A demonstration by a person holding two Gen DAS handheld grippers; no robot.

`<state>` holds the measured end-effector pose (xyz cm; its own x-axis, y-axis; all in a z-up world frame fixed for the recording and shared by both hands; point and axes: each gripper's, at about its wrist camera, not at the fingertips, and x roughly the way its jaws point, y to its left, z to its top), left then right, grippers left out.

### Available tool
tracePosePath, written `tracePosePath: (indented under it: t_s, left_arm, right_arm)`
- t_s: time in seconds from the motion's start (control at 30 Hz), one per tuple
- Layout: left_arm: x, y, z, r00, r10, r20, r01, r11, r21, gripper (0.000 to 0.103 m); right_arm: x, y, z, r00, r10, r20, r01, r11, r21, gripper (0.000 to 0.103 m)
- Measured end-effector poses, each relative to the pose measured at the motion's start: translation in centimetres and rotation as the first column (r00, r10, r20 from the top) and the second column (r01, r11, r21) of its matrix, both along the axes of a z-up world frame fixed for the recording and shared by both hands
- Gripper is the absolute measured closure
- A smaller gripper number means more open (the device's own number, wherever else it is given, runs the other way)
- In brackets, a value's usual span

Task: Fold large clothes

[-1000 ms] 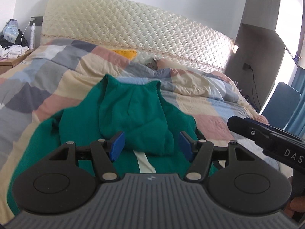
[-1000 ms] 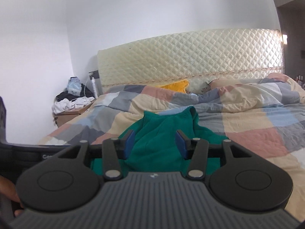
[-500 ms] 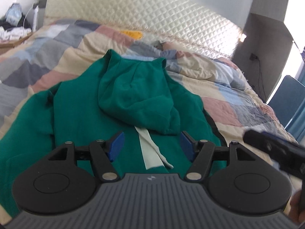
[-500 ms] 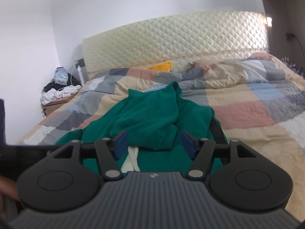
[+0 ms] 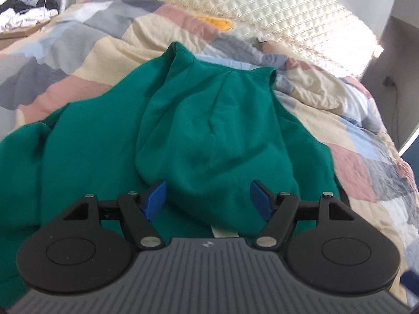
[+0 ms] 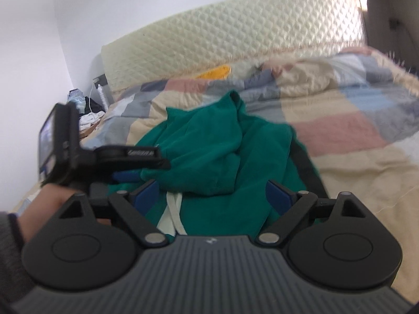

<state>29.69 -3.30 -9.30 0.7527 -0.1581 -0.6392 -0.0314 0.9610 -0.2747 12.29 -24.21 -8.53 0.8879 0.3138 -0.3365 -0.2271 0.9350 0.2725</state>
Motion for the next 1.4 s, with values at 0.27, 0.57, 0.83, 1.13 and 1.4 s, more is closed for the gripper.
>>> tracePosePath:
  t_s: [0.27,0.57,0.83,1.13,1.4]
  left_arm:
    - [5.4,-3.3,-2.9,1.0,0.025,-0.005,-0.024,0.985,0.171,0.043]
    - [11.9,-5.4,2.0,0.997,-0.019,0.079,-0.01,0.939,0.343,0.085]
    - [25.1,-7.7,9.6,0.974,-0.032,0.224,-0.067,0.904,0.422,0.086]
    - [39.0,-8.9,3.7,0.989,-0.039,0.142,-0.035,0.874,0.485,0.086]
    - [40.0,-6.3,0.3,0.995,0.016,0.099,-0.05,0.932,0.359,0.071]
  right_arm:
    - [3.2,-0.9,-2.6,0.997,-0.048,-0.066,0.051,0.998,0.038,0.013]
    - [3.0,0.7,-3.6,0.993,-0.042,-0.11,0.046,0.998,0.035,0.013]
    - [4.0,1.4,-3.8,0.997,-0.061,-0.04,0.062,0.998,0.021,0.013]
    - [9.9,0.7,-7.6,0.99,-0.129,-0.053,0.129,0.992,0.001,0.012]
    - [11.9,1.3,-8.3,0.99,-0.143,-0.004,0.143,0.989,-0.038,0.011]
